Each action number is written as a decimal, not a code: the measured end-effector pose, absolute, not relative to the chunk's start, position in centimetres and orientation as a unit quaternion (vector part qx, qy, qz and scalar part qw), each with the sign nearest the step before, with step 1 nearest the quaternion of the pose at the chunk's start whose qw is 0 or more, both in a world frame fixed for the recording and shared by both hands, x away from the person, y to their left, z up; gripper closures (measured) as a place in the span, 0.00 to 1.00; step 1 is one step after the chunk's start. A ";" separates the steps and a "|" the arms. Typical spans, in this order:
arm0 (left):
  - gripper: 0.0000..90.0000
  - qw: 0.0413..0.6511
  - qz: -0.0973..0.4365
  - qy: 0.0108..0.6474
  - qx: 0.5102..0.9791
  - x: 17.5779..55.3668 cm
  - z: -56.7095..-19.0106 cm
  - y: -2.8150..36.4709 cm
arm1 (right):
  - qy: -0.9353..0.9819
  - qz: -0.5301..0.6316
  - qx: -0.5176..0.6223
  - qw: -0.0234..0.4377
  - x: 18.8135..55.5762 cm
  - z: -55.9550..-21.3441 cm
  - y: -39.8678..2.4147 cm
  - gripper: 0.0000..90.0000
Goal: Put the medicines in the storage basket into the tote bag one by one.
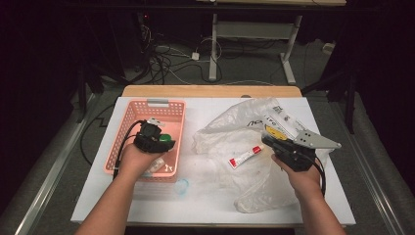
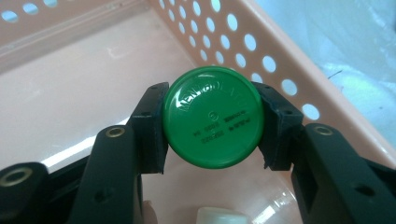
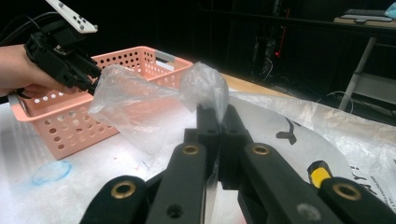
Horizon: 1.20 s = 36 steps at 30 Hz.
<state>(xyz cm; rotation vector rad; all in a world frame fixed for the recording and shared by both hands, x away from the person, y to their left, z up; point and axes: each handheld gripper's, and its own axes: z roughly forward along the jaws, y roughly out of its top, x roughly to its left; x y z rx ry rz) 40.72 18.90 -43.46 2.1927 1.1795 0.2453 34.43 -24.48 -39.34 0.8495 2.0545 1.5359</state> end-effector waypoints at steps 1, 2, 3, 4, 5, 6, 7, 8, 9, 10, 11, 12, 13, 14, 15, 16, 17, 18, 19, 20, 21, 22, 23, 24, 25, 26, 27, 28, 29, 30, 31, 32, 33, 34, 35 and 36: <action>0.55 0.319 0.094 0.448 0.830 40.7 -43.4 18.9 | 0.743 0.554 0.306 0.219 34.4 -39.3 -24.5 1.00; 0.55 0.323 0.095 0.448 0.829 40.6 -43.4 19.0 | 0.742 0.554 0.306 0.218 34.4 -39.3 -24.5 1.00; 0.55 0.325 0.096 0.448 0.827 40.6 -43.3 19.0 | 0.742 0.554 0.306 0.218 34.4 -39.3 -24.5 1.00; 0.55 0.329 0.099 0.446 0.826 40.5 -43.2 19.1 | 0.742 0.555 0.306 0.218 34.4 -39.3 -24.5 1.00; 0.55 0.334 0.101 0.446 0.824 40.4 -43.2 19.1 | 0.742 0.556 0.306 0.217 34.4 -39.3 -24.5 1.00; 0.55 0.338 0.103 0.446 0.822 40.4 -43.1 19.2 | 0.742 0.555 0.306 0.218 34.4 -39.3 -24.5 1.00; 0.55 0.344 0.106 0.445 0.820 40.3 -43.0 19.3 | 0.742 0.555 0.306 0.218 34.4 -39.3 -24.5 1.00; 0.55 0.351 0.109 0.446 0.816 40.2 -42.9 19.4 | 0.742 0.555 0.306 0.218 34.4 -39.3 -24.5 1.00; 0.55 0.358 0.109 0.446 0.813 40.1 -42.8 19.6 | 0.742 0.555 0.306 0.218 34.4 -39.3 -24.5 1.00; 0.55 0.366 0.110 0.446 0.810 40.0 -42.7 19.7 | 0.742 0.555 0.306 0.218 34.4 -39.4 -24.5 1.00; 0.55 0.370 0.112 0.445 0.808 40.0 -42.7 19.8 | 0.742 0.556 0.307 0.217 34.4 -39.4 -24.5 1.00; 0.55 0.375 0.115 0.445 0.805 39.9 -42.6 19.9 | 0.743 0.555 0.306 0.217 34.5 -39.4 -24.5 1.00; 0.55 0.379 0.117 0.444 0.803 39.8 -42.5 20.0 | 0.743 0.554 0.306 0.218 34.5 -39.4 -24.5 1.00; 0.55 0.382 0.120 0.442 0.802 39.7 -42.5 20.0 | 0.742 0.554 0.307 0.218 34.5 -39.4 -24.4 1.00; 0.55 0.385 0.123 0.441 0.801 39.7 -42.5 20.0 | 0.743 0.554 0.307 0.218 34.5 -39.4 -24.4 1.00; 0.55 0.387 0.125 0.440 0.800 39.6 -42.4 20.0 | 0.743 0.554 0.307 0.218 34.4 -39.4 -24.4 1.00; 0.55 0.390 0.128 0.438 0.800 39.5 -42.4 20.0 | 0.743 0.554 0.306 0.218 34.4 -39.4 -24.5 1.00; 0.55 0.393 0.129 0.437 0.799 39.4 -42.3 20.0 | 0.742 0.554 0.307 0.218 34.4 -39.4 -24.5 1.00; 0.55 0.395 0.130 0.436 0.798 39.4 -42.3 20.0 | 0.742 0.554 0.307 0.218 34.5 -39.4 -24.5 1.00; 0.55 0.397 0.133 0.435 0.797 39.3 -42.2 20.1 | 0.742 0.554 0.306 0.218 34.5 -39.4 -24.5 1.00; 0.55 0.401 0.133 0.434 0.795 39.3 -42.2 20.1 | 0.742 0.554 0.307 0.217 34.5 -39.4 -24.4 1.00; 0.55 0.403 0.135 0.434 0.794 39.2 -42.1 20.2 | 0.743 0.554 0.306 0.218 34.5 -39.4 -24.4 1.00; 0.55 0.407 0.135 0.435 0.792 39.2 -42.0 20.3 | 0.743 0.554 0.305 0.218 34.5 -39.4 -24.4 1.00; 0.55 0.412 0.135 0.435 0.789 39.1 -41.9 20.4 | 0.743 0.555 0.305 0.218 34.5 -39.4 -24.4 1.00; 0.55 0.416 0.138 0.436 0.786 39.0 -41.8 20.4 | 0.742 0.555 0.306 0.218 34.5 -39.4 -24.4 1.00; 0.55 0.424 0.138 0.435 0.782 38.9 -41.6 20.5 | 0.742 0.555 0.306 0.217 34.5 -39.4 -24.4 1.00; 0.55 0.433 0.138 0.434 0.778 38.8 -41.5 20.5 | 0.742 0.555 0.306 0.217 34.5 -39.4 -24.5 1.00; 0.55 0.439 0.139 0.434 0.774 38.7 -41.3 20.5 | 0.742 0.556 0.305 0.217 34.5 -39.4 -24.5 1.00; 0.55 0.445 0.139 0.433 0.771 38.6 -41.1 20.5 | 0.741 0.556 0.306 0.217 34.5 -39.4 -24.5 1.00; 0.55 0.451 0.140 0.434 0.767 38.5 -41.0 20.4 | 0.742 0.556 0.305 0.218 34.5 -39.3 -24.5 1.00; 0.55 0.454 0.142 0.432 0.767 38.4 -40.9 20.3 | 0.741 0.556 0.306 0.218 34.5 -39.3 -24.5 1.00; 0.55 0.456 0.143 0.430 0.766 38.3 -40.8 20.2 | 0.741 0.556 0.306 0.218 34.5 -39.3 -24.5 1.00; 0.55 0.459 0.143 0.429 0.765 38.2 -40.7 20.1 | 0.741 0.556 0.306 0.218 34.5 -39.3 -24.5 1.00; 0.55 0.460 0.142 0.429 0.764 38.1 -40.7 20.1 | 0.741 0.556 0.306 0.219 34.5 -39.3 -24.6 1.00; 0.55 0.462 0.142 0.428 0.764 37.9 -40.6 19.9 | 0.741 0.556 0.305 0.219 34.5 -39.3 -24.6 1.00; 0.55 0.467 0.142 0.425 0.762 37.7 -40.6 19.8 | 0.741 0.556 0.304 0.220 34.5 -39.3 -24.6 1.00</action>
